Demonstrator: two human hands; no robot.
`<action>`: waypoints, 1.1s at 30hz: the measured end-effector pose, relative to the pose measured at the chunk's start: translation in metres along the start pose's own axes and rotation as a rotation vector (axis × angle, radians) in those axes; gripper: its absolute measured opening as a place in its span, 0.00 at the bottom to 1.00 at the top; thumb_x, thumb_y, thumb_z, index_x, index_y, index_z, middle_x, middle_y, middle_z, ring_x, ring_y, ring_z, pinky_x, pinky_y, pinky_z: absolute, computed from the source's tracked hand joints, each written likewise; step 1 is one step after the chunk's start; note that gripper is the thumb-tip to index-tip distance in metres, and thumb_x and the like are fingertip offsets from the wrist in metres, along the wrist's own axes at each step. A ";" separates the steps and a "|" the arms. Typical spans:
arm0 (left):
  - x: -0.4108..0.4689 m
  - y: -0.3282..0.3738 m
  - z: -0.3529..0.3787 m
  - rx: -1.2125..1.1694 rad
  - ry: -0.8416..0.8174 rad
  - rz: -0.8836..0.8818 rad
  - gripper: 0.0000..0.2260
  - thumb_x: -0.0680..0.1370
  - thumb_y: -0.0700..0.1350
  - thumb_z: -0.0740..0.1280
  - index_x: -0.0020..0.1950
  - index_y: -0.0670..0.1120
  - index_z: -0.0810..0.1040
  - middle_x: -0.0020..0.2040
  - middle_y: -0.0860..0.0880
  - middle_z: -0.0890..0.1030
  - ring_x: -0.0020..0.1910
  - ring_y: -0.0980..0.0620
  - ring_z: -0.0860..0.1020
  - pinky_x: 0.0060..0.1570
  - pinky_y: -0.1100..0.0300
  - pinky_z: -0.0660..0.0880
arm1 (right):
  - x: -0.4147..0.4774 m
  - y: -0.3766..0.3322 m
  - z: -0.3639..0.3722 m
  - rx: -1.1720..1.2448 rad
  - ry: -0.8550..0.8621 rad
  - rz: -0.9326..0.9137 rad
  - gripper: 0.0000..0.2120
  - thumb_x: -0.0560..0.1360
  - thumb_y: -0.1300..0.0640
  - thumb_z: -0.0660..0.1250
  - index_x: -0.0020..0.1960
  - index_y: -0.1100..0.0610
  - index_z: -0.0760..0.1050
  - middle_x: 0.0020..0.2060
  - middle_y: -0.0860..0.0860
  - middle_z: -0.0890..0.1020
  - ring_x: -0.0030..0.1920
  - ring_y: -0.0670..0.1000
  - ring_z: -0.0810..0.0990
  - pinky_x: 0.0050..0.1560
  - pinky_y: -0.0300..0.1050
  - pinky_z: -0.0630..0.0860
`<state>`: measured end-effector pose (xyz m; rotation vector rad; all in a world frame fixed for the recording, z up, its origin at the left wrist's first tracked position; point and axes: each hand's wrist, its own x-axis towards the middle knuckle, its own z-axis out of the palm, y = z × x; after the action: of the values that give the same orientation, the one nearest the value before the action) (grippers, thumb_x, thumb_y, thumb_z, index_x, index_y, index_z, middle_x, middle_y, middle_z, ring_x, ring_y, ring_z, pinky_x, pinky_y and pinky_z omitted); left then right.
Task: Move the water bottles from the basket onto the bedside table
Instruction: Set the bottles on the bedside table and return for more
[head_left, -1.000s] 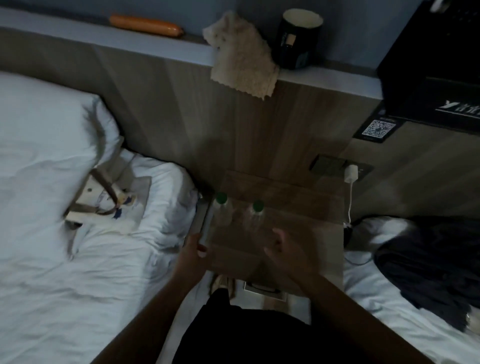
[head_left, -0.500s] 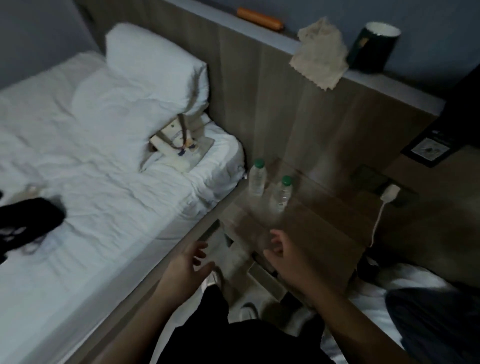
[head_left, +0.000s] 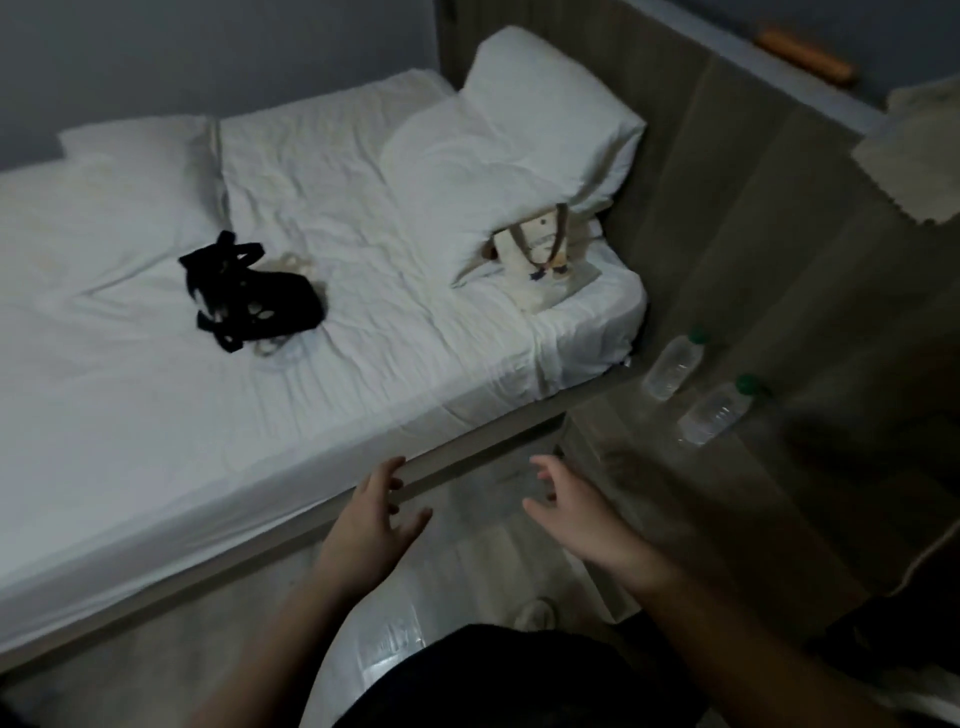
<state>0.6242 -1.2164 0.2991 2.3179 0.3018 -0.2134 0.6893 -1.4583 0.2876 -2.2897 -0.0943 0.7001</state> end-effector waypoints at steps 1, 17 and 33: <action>-0.008 -0.013 -0.009 -0.008 0.010 -0.030 0.30 0.74 0.53 0.70 0.72 0.52 0.62 0.59 0.51 0.72 0.48 0.55 0.77 0.48 0.62 0.71 | 0.002 -0.012 0.012 -0.033 -0.030 -0.015 0.27 0.75 0.51 0.66 0.71 0.50 0.63 0.66 0.50 0.71 0.63 0.50 0.74 0.61 0.46 0.73; -0.193 -0.256 -0.187 -0.142 0.283 -0.376 0.28 0.75 0.52 0.69 0.72 0.49 0.64 0.60 0.48 0.76 0.47 0.52 0.77 0.46 0.59 0.71 | -0.039 -0.228 0.264 -0.275 -0.260 -0.276 0.27 0.75 0.52 0.67 0.72 0.54 0.63 0.67 0.53 0.70 0.61 0.53 0.75 0.58 0.41 0.70; -0.250 -0.377 -0.262 -0.309 0.567 -0.599 0.25 0.74 0.49 0.70 0.69 0.47 0.68 0.58 0.48 0.77 0.46 0.52 0.77 0.45 0.61 0.69 | -0.015 -0.374 0.430 -0.436 -0.539 -0.474 0.27 0.75 0.52 0.67 0.72 0.53 0.62 0.67 0.55 0.70 0.59 0.53 0.75 0.57 0.38 0.67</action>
<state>0.2946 -0.8107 0.2816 1.8833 1.2234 0.1991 0.5063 -0.9180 0.2924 -2.2676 -1.0947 1.0915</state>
